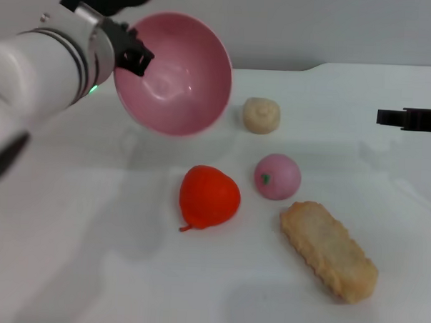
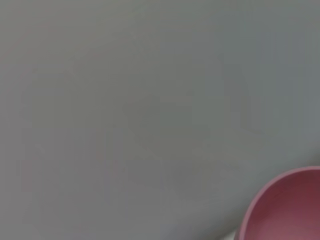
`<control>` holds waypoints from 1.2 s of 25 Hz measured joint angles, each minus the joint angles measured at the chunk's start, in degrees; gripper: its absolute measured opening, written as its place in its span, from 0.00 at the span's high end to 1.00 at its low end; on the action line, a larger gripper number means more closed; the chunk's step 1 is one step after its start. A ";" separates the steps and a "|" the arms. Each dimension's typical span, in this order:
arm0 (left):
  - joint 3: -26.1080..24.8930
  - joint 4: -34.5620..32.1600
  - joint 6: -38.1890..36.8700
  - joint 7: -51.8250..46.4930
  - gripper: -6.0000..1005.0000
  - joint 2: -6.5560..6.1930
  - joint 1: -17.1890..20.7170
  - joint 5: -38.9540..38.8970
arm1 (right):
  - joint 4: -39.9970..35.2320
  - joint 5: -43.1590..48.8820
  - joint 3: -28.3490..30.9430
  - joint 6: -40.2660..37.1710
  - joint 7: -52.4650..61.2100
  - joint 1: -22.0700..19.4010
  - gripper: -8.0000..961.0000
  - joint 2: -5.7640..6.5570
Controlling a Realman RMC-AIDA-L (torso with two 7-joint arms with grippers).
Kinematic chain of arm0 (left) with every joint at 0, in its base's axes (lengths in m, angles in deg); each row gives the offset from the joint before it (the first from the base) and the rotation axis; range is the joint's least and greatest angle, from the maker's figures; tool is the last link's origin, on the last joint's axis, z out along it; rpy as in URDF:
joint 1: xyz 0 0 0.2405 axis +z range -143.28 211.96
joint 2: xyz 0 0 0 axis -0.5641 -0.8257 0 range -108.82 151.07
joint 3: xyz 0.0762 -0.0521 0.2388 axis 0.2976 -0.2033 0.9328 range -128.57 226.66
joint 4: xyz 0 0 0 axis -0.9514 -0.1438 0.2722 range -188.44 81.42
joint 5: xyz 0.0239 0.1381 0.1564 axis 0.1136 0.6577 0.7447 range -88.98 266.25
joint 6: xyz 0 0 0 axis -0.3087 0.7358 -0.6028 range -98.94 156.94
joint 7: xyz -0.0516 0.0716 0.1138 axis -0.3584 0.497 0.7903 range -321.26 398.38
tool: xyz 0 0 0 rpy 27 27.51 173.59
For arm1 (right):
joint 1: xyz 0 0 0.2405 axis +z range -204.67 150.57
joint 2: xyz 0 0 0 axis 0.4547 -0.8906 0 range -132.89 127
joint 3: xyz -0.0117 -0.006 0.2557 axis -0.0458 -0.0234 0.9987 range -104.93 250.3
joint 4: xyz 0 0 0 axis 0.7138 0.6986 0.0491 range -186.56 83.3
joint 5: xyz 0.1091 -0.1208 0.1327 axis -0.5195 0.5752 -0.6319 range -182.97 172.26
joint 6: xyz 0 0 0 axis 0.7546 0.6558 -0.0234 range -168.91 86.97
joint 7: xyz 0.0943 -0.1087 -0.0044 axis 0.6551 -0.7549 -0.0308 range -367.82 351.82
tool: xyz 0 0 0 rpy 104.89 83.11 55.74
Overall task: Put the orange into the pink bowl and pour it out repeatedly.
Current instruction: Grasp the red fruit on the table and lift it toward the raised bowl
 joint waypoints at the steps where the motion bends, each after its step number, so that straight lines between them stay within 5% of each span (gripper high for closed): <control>1: -2.04 0.08 0.00 2.10 0.95 -0.04 0.00 -4.55 | 0.15 -0.01 -0.06 -0.05 0.00 0.06 0.35 -0.02; 10: -19.70 -0.46 0.78 18.11 0.95 -0.18 2.93 -29.15 | 0.44 -1.90 -1.47 -1.22 -0.93 0.41 0.35 -0.05; 17: -26.28 -0.32 4.03 17.39 0.95 -0.20 4.73 -27.42 | 2.86 -9.11 -6.52 -5.07 -4.04 3.65 0.35 -0.05; 30: -26.23 3.21 4.78 16.73 0.95 -0.24 0.99 -22.46 | 27.67 -37.14 -12.82 -10.52 -19.43 16.04 0.35 -0.22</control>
